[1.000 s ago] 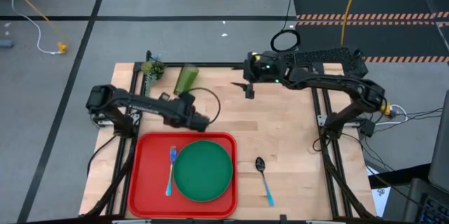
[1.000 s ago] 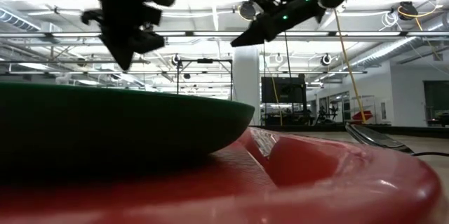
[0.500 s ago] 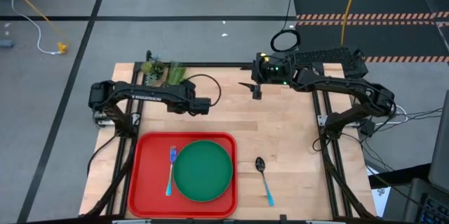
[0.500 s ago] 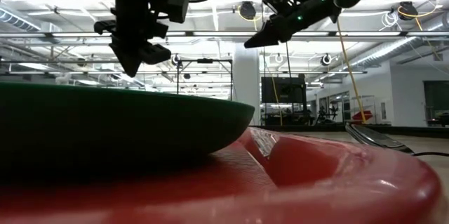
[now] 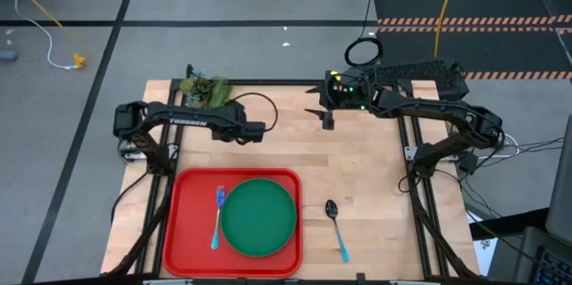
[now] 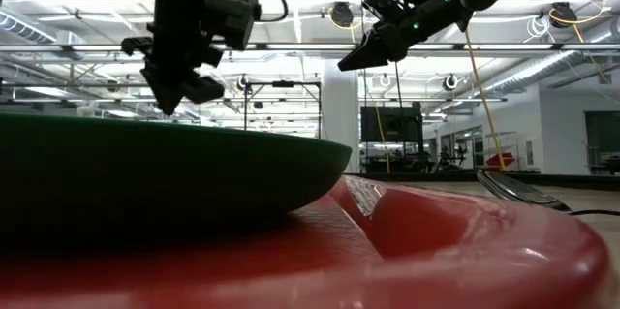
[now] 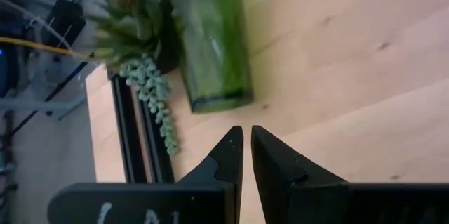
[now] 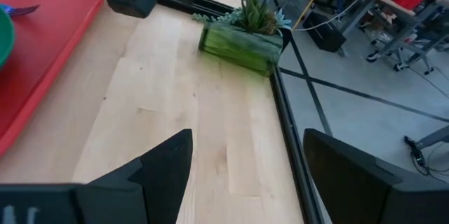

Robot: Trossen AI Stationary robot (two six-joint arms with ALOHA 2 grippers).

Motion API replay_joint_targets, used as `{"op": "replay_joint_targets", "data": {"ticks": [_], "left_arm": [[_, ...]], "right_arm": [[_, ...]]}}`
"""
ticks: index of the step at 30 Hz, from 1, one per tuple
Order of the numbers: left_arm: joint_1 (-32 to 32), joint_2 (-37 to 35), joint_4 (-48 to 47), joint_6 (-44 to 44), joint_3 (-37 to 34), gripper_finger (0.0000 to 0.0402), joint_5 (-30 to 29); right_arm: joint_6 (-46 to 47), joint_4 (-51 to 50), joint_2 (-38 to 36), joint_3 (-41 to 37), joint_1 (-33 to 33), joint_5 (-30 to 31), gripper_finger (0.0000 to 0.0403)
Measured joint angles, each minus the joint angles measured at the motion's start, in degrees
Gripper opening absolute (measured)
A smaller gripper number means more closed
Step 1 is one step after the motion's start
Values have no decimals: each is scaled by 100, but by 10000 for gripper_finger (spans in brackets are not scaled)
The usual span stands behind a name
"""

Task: Pick and place plate/cup/fork/spoon on tray
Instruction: Put the green cup on the red tray

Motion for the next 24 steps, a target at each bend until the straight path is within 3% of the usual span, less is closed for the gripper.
{"op": "replay_joint_targets", "data": {"ticks": [11,18,24], "left_arm": [[491,0,70,-74,-482,35,21],[892,0,128,18,-605,35,-306],[1374,0,853,599,-605,35,-664]], "right_arm": [[-220,116,-26,0,-2,-2,267],[-255,142,-26,0,-2,-2,267],[-255,160,-26,0,-2,-2,267]]}}
